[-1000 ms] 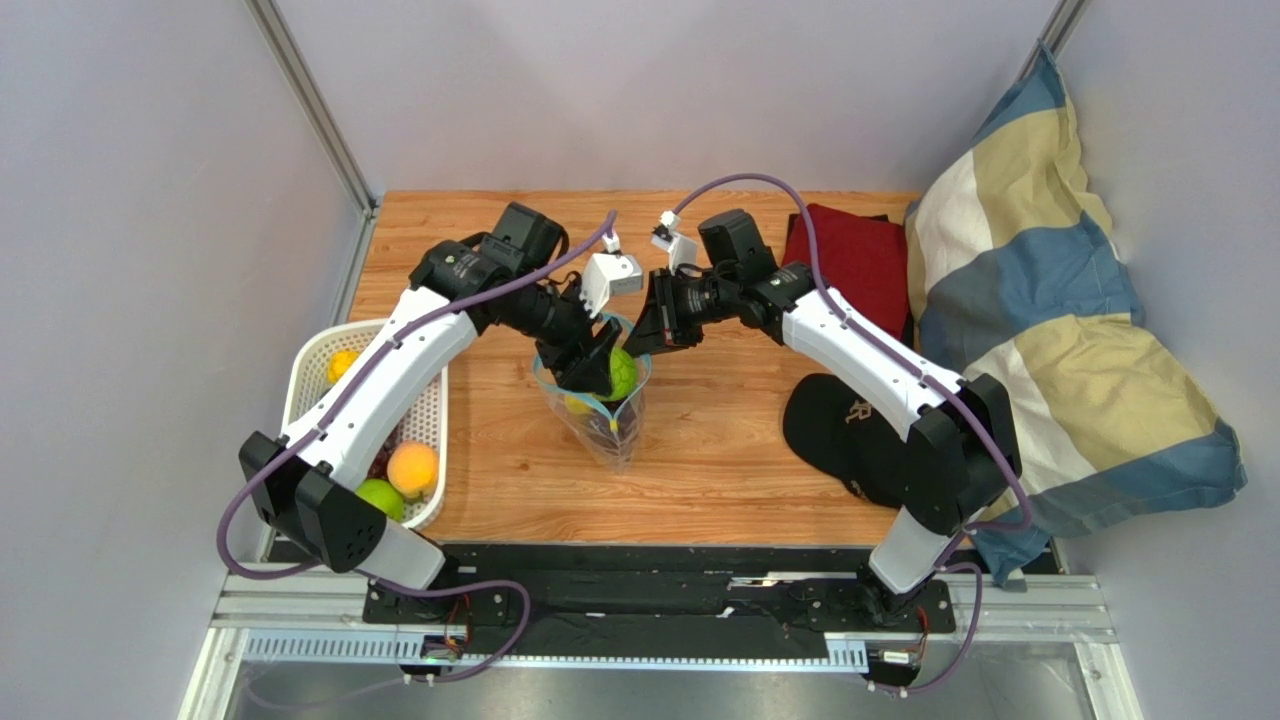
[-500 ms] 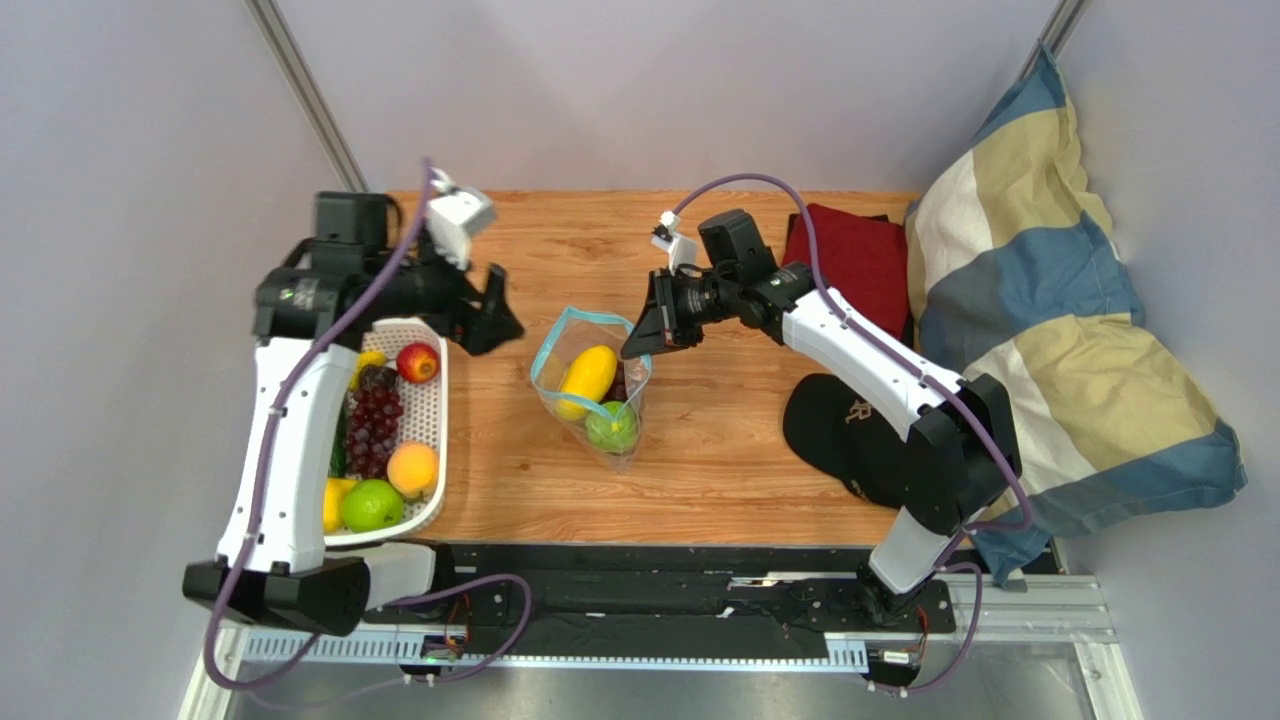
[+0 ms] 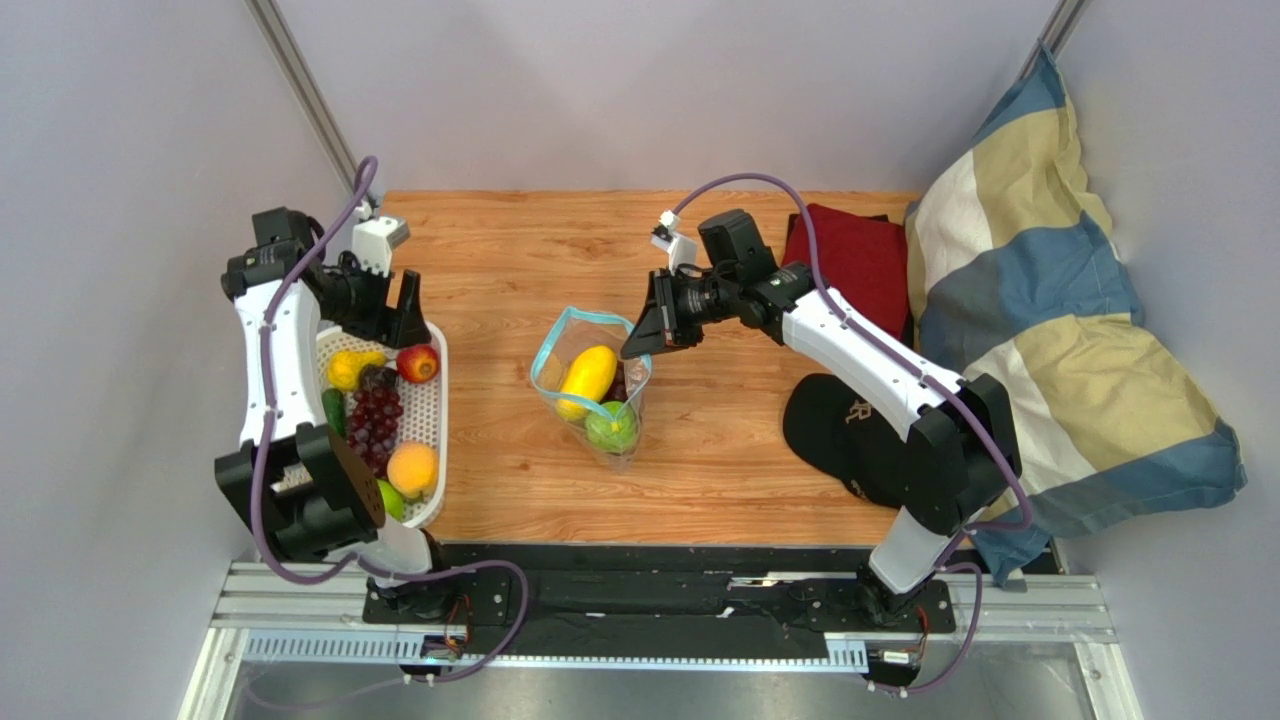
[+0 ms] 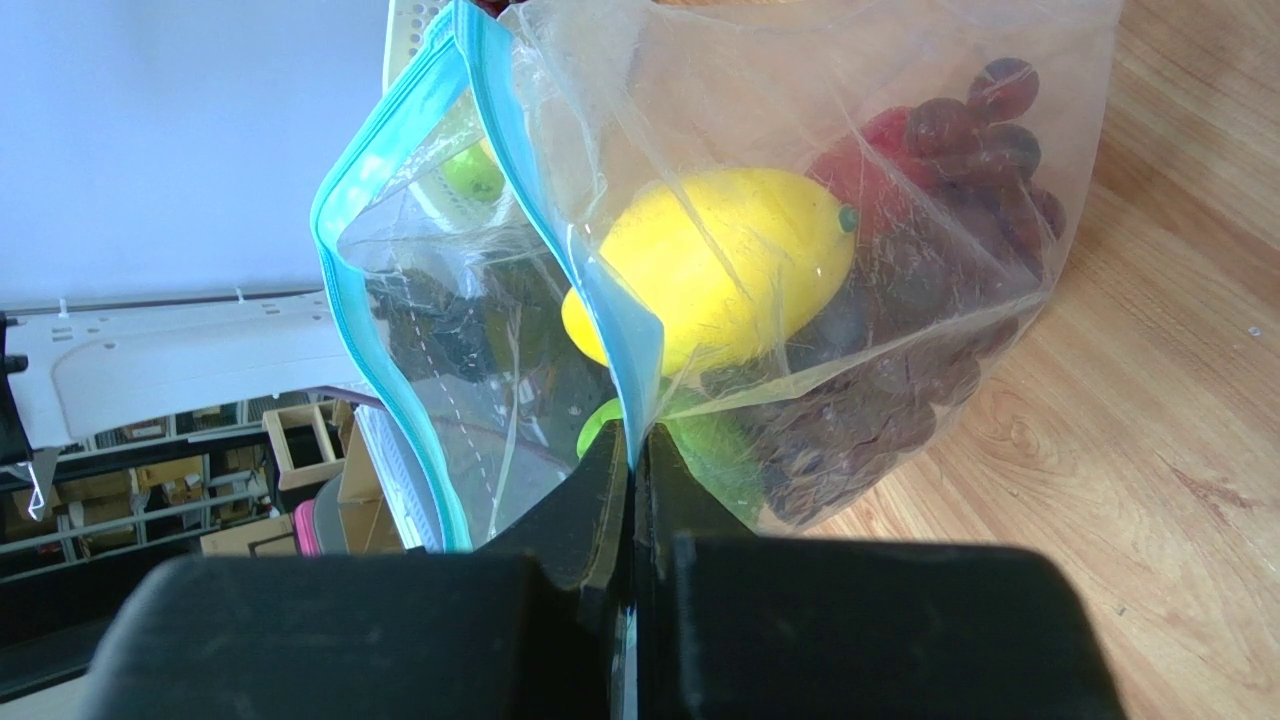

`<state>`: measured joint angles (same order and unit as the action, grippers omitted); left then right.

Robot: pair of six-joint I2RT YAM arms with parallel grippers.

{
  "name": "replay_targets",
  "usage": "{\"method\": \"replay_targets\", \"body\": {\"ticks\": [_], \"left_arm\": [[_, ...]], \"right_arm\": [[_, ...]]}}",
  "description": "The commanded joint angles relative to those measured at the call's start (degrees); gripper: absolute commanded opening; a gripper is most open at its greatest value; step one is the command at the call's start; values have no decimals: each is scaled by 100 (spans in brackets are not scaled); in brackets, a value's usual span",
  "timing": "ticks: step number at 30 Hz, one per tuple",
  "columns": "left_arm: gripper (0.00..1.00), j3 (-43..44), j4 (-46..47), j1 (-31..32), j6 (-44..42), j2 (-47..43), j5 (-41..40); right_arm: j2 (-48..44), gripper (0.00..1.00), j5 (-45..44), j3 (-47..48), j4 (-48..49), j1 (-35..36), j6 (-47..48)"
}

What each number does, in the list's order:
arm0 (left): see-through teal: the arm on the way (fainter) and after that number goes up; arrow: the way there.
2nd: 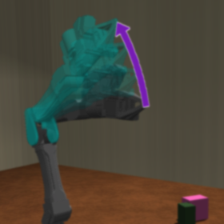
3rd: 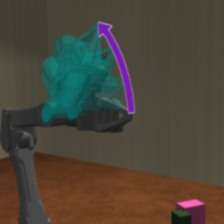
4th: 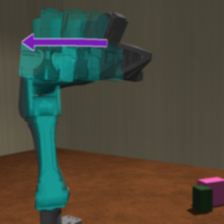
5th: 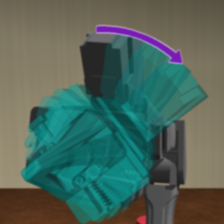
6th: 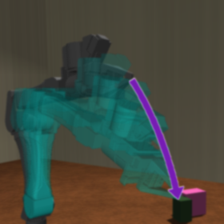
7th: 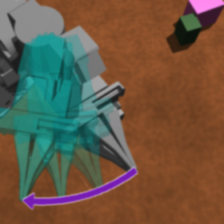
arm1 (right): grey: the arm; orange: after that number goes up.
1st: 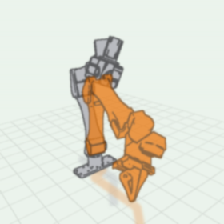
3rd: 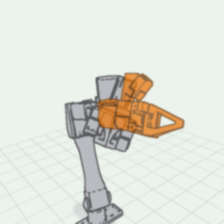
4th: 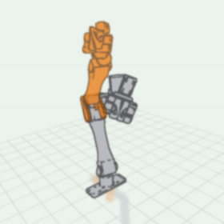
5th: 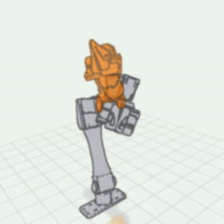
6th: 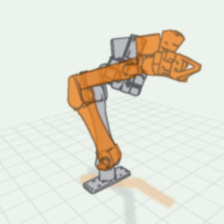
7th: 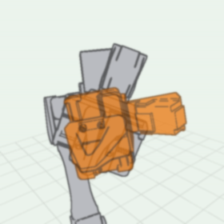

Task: Place the food in the zip-top bag and seal the zipper
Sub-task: Pick up the fake fruit from the bin.

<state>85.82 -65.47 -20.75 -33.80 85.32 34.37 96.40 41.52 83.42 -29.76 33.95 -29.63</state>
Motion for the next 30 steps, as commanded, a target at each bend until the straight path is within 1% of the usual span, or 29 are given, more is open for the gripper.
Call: {"method": "replay_targets", "body": {"ticks": [1, 5, 7, 11, 14, 24, 30], "left_arm": [[82, -109, 526, -60, -654, 291, -413], [81, -197, 772, -60, -558, 853, -799], [82, -294, 1079, -60, -426, 977, -949], [84, -452, 1370, -52, -259, 1249, -967], [82, -487, 1484, -52, -153, 1417, -993], [82, -751, 2012, 1, 154, 1760, -1406], [83, -988, 2372, 62, 610, 1795, -1450]], "right_arm": [[2, 0, 6, 131, 190, 24, 89], [10, 0, -12, 114, 190, 32, 106], [37, 0, -3, 113, 181, 32, 97], [63, 0, -3, 140, 190, 24, 80], [89, 0, 5, 149, 190, 32, 80], [89, 0, 23, 52, 234, 24, 27], [63, 0, 14, -10, 260, 32, 27]]}}
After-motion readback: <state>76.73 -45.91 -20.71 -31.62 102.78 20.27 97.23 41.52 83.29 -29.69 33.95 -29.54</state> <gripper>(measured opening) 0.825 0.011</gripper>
